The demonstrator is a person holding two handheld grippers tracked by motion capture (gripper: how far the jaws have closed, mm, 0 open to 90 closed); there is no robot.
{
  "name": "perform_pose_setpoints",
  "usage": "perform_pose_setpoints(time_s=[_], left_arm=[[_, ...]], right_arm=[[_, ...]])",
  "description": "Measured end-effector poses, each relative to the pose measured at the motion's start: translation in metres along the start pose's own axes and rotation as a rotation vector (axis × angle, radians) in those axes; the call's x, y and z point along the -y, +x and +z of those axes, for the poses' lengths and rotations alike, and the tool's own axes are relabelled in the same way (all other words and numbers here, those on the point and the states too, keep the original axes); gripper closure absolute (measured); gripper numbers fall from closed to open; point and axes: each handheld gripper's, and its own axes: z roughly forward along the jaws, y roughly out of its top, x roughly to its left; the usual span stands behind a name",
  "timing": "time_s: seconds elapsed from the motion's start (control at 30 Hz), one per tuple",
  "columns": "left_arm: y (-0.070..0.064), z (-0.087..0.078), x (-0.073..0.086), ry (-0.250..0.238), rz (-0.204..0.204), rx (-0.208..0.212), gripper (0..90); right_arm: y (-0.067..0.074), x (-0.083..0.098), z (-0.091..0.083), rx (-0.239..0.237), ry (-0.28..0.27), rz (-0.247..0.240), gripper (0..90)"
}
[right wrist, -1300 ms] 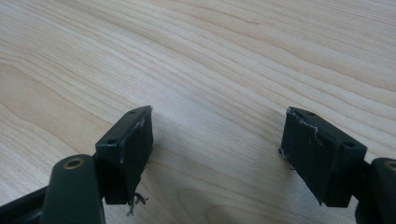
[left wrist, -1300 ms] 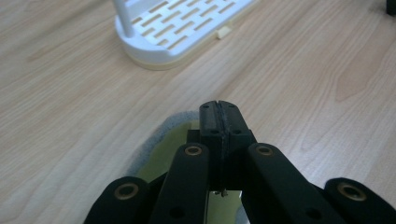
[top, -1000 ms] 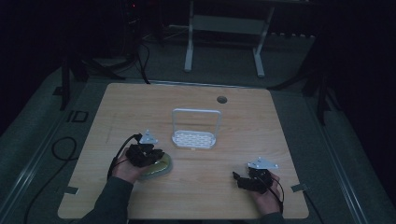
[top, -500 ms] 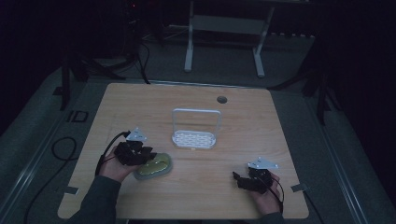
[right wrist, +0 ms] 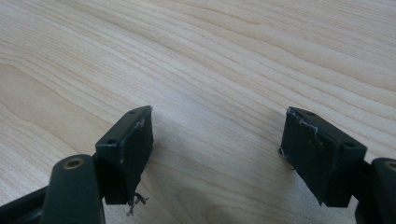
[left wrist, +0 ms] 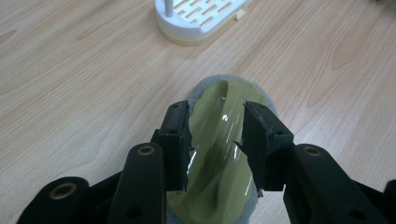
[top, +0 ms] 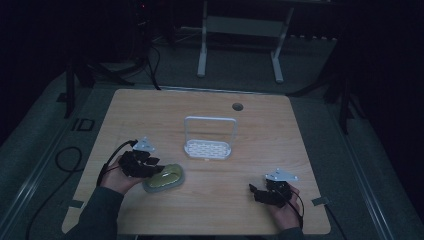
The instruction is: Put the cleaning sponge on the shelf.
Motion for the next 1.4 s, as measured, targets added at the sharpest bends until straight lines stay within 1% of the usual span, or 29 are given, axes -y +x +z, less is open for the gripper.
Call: perform_pose_setpoints(time_s=[0.1, 0.13, 0.27, 0.3, 0.33, 0.4, 0.43, 0.5, 0.57, 0.6, 0.7, 0.73, 0.77, 0.8, 0.9, 0.93, 1.1, 1.2, 1.27, 1.33, 1.4], left_arm=[[-0.001, -0.001, -0.001, 0.007, 0.008, 0.005, 61.3], [-0.001, -0.002, -0.002, 0.018, 0.021, 0.009, 60.9], [-0.003, -0.002, -0.004, 0.041, 0.040, 0.011, 60.2], [-0.003, -0.001, -0.004, 0.056, 0.048, 0.015, 60.0], [-0.003, -0.001, -0.004, 0.056, 0.048, 0.015, 59.7], [-0.003, 0.000, -0.006, 0.079, 0.062, 0.016, 59.7], [-0.003, 0.001, -0.006, 0.080, 0.062, 0.018, 59.6], [-0.002, 0.002, -0.007, 0.099, 0.072, 0.021, 59.6], [-0.002, 0.003, -0.007, 0.102, 0.072, 0.021, 59.6], [-0.002, 0.004, -0.008, 0.115, 0.076, 0.022, 59.6], [-0.003, 0.006, -0.011, 0.138, 0.086, 0.026, 60.0], [-0.003, 0.006, -0.011, 0.138, 0.086, 0.026, 60.1], [-0.004, 0.007, -0.014, 0.152, 0.095, 0.029, 60.2], [-0.004, 0.008, -0.015, 0.157, 0.095, 0.031, 60.3], [-0.004, 0.009, -0.019, 0.179, 0.106, 0.033, 60.5], [-0.004, 0.009, -0.019, 0.179, 0.106, 0.033, 60.5], [-0.004, 0.012, -0.026, 0.228, 0.132, 0.024, 61.4], [-0.004, 0.012, -0.027, 0.239, 0.137, 0.023, 61.1], [-0.004, 0.013, -0.030, 0.261, 0.152, 0.021, 60.8], [-0.005, 0.013, -0.031, 0.266, 0.157, 0.020, 60.6], [-0.005, 0.014, -0.033, 0.281, 0.168, 0.026, 60.7]], right_arm=[[0.000, 0.000, 0.000, 0.000, 0.000, 0.000, 24.7], [0.000, 0.000, 0.000, 0.000, 0.000, 0.000, 24.7], [0.000, 0.000, 0.000, 0.000, 0.000, 0.000, 24.7], [0.000, 0.000, 0.000, 0.000, 0.000, 0.000, 24.7], [0.000, 0.000, 0.000, 0.000, 0.000, 0.000, 24.7], [0.000, 0.000, 0.000, 0.000, 0.000, 0.001, 24.7], [0.000, 0.000, 0.000, 0.000, 0.000, 0.000, 24.7], [0.000, 0.000, 0.000, 0.000, 0.000, 0.001, 24.7], [0.000, 0.000, 0.000, 0.000, 0.000, 0.002, 24.6], [0.000, 0.000, 0.000, 0.000, 0.000, 0.002, 24.7], [0.000, 0.000, 0.000, 0.000, 0.000, 0.001, 24.7], [0.000, 0.000, 0.000, 0.000, 0.000, 0.001, 24.7], [0.000, 0.000, 0.000, 0.000, 0.000, 0.001, 24.7], [0.000, 0.000, 0.000, 0.000, 0.000, 0.001, 24.7], [0.000, 0.000, 0.000, 0.000, 0.000, 0.001, 24.7], [0.000, 0.000, 0.000, 0.000, 0.000, 0.001, 24.7], [0.000, 0.000, 0.000, 0.000, 0.000, 0.001, 24.7], [0.000, 0.000, 0.000, 0.000, 0.000, 0.000, 24.7], [0.000, 0.000, 0.000, 0.000, 0.000, 0.000, 24.7], [0.000, 0.000, 0.000, 0.000, 0.000, 0.000, 24.7], [0.000, 0.000, 0.000, 0.000, 0.000, 0.000, 24.7]])
